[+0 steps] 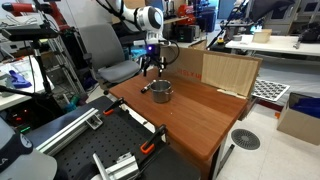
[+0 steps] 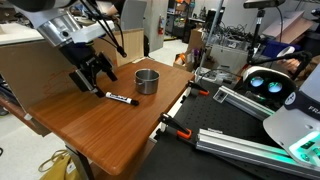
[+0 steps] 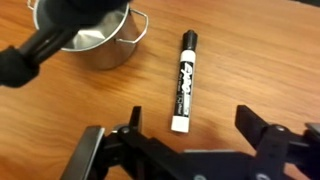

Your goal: Remove the marker from the pot and put it on the table

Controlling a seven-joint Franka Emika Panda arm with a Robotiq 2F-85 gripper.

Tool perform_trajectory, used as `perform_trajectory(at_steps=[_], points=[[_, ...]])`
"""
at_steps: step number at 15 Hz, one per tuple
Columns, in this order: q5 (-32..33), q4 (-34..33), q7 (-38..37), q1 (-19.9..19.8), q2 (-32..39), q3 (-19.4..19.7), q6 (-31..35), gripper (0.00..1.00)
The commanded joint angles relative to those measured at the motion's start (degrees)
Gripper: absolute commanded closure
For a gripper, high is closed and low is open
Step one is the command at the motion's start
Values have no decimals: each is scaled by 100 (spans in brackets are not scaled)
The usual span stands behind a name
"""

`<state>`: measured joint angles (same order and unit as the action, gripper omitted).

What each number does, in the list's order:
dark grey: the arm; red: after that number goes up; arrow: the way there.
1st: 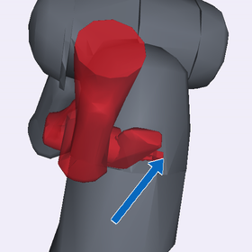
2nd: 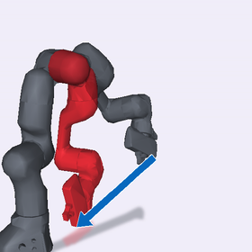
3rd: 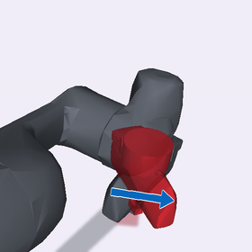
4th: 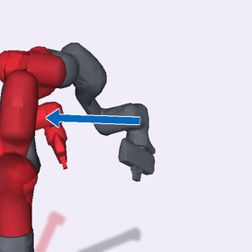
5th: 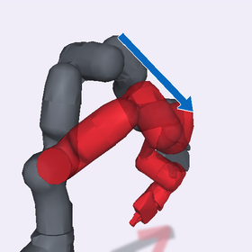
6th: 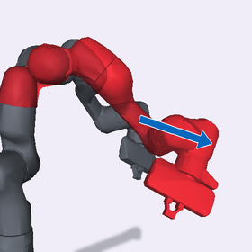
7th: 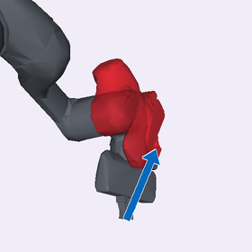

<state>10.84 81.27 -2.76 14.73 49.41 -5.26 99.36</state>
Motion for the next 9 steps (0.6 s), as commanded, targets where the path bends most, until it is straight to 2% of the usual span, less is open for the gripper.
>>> perform_trajectory(at_steps=[1, 4, 9], points=[[159, 364, 5, 106, -368, -9, 274, 0], [294, 906, -18, 180, -898, -65, 769, 0], [516, 2252, -463, 282, -2147, -94, 2231, 0]])
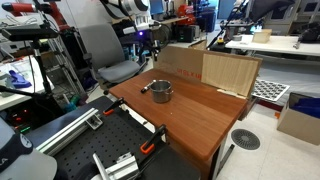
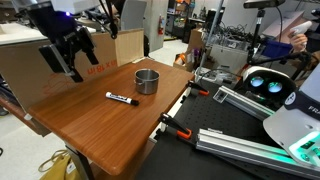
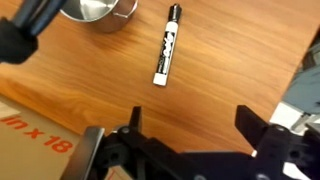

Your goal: Remove the marker from the pot and put it on the table

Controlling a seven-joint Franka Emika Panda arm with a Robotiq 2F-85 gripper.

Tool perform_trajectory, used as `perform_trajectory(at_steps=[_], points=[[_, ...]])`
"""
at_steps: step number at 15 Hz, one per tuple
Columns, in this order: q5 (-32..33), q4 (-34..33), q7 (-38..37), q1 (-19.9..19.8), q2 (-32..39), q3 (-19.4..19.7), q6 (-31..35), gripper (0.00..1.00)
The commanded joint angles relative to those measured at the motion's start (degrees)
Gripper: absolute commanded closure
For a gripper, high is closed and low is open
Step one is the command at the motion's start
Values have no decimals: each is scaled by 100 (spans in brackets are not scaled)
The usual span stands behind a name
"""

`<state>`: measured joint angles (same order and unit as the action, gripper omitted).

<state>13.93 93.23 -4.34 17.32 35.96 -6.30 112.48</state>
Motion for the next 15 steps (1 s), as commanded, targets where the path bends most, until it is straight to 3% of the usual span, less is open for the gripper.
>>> perform_trajectory(at_steps=[1, 3, 4, 7, 15], points=[[280, 1332, -390, 32, -1039, 8, 1204, 0], [372, 1710, -511, 21, -1323, 12, 1546, 0], [204, 1123, -326, -4, -961, -52, 1011, 0], [278, 1547, -411, -16, -1218, -50, 1320, 0], [280, 1577, -418, -19, -1218, -45, 1387, 0]])
